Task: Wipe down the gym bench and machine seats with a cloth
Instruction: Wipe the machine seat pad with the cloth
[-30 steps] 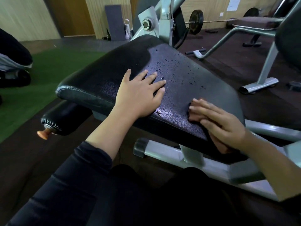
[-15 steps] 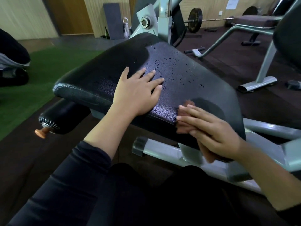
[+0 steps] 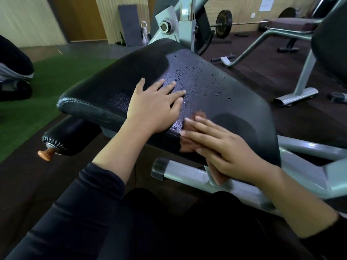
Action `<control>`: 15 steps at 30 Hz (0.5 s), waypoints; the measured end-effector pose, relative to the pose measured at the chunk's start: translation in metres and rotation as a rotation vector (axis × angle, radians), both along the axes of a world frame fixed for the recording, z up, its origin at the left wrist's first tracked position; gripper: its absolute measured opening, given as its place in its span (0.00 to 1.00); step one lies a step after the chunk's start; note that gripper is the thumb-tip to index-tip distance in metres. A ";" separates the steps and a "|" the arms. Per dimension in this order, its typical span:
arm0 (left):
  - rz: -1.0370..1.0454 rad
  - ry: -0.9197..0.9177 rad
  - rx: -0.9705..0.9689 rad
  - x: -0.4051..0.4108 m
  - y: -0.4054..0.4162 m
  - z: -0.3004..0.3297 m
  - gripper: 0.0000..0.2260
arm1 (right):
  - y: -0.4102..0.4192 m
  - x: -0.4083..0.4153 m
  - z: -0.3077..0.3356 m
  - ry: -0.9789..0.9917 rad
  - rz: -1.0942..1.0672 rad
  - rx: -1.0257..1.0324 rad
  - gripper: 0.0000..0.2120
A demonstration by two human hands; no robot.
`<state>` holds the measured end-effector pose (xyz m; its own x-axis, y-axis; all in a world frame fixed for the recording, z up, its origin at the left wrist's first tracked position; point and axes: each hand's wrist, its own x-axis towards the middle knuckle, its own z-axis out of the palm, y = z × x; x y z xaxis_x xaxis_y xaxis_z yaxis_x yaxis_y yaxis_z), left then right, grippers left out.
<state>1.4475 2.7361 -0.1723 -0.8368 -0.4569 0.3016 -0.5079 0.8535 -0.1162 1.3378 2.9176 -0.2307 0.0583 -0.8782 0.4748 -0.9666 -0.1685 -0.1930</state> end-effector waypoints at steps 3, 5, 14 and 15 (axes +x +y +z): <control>0.003 -0.019 0.005 -0.002 -0.001 0.001 0.21 | 0.026 -0.024 -0.006 -0.026 0.084 0.013 0.19; 0.009 -0.025 0.019 -0.004 -0.002 0.002 0.21 | 0.034 -0.043 -0.010 -0.110 0.074 -0.001 0.19; 0.047 -0.111 0.044 -0.034 -0.017 0.010 0.22 | -0.040 -0.079 0.007 -0.277 -0.147 -0.150 0.16; 0.053 -0.125 0.051 -0.040 -0.021 0.012 0.22 | -0.046 -0.077 0.009 -0.284 -0.170 -0.160 0.16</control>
<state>1.4076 2.7148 -0.1605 -0.8408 -0.5134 0.1718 -0.5366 0.8325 -0.1383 1.2607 2.8714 -0.2219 -0.2359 -0.7771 0.5835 -0.8950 -0.0601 -0.4420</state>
